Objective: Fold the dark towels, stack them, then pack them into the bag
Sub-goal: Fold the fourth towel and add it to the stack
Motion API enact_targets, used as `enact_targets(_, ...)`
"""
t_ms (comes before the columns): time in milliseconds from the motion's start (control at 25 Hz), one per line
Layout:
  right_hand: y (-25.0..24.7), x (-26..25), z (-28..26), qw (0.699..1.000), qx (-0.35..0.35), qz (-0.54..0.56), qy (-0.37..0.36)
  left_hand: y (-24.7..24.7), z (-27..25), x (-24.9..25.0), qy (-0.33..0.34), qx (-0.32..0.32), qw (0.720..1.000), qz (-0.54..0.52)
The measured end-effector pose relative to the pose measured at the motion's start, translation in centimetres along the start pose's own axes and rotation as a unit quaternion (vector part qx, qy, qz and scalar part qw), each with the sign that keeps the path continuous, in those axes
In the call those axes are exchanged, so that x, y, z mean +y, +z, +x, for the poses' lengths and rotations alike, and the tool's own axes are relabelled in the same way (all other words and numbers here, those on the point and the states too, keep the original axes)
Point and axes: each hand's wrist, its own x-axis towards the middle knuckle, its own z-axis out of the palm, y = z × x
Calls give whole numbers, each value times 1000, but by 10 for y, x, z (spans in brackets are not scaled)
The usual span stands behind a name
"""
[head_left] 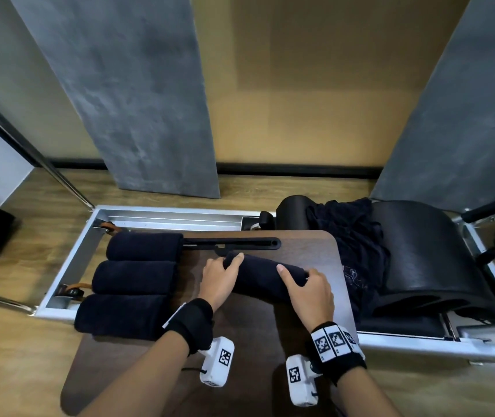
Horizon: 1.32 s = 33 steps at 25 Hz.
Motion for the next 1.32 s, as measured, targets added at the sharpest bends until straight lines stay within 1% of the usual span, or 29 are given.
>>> enact_targets(120, 1, -4, 0, 999, -3, 22, 27, 1, 5, 5, -27, 1, 999, -26)
enact_targets(200, -1, -5, -1, 998, -7, 50, 47, 3, 6, 6, -43, -1, 997, -69)
enact_targets(280, -5, -5, -1, 990, -13, 117, 78, 2, 4, 6, -50, -24, 992, -109)
enact_targets(360, -11, -6, -2, 964, -19, 241, 112, 2, 0, 11, -33, -45, 988, -145)
enact_targets(400, -12, -9, -3, 949, -18, 291, 116, 0, -2, 14, -15, -42, 987, -155)
enact_targets(480, -10, -20, -6, 938, -1, 334, 96, -9, -4, 19, 31, -17, 985, -167)
enact_targets(600, 3, -54, -16, 925, -2, 377, 56, -40, -5, 20, 91, -2, 977, -193)
enact_targets(680, 15, -82, -24, 916, -22, 400, 32, -69, -5, 17, 111, 17, 971, -212)
enact_targets(720, 24, -98, -30, 913, -37, 406, 22, -87, -3, 12, 119, 37, 968, -216)
enact_targets(800, 46, -132, -41, 901, -77, 428, 15, -126, 1, 0, 120, 90, 965, -214)
enact_targets(880, 71, -163, -52, 890, -116, 440, 15, -164, 7, -15, 102, 131, 964, -206)
enact_targets(960, 99, -187, -60, 894, -138, 427, 2, -199, 15, -33, 87, 151, 962, -209)
enact_targets(1080, 134, -207, -70, 921, -132, 366, -29, -232, 28, -62, 71, 164, 958, -222)
enact_targets(1200, 160, -213, -76, 957, -80, 273, -53, -247, 38, -89, 65, 152, 961, -220)
enact_targets(1280, 170, -210, -80, 972, -44, 222, -58, -249, 39, -99, 70, 143, 963, -216)
enact_targets(1320, 172, -207, -81, 976, -41, 208, -55, -248, 38, -101, 80, 144, 962, -217)
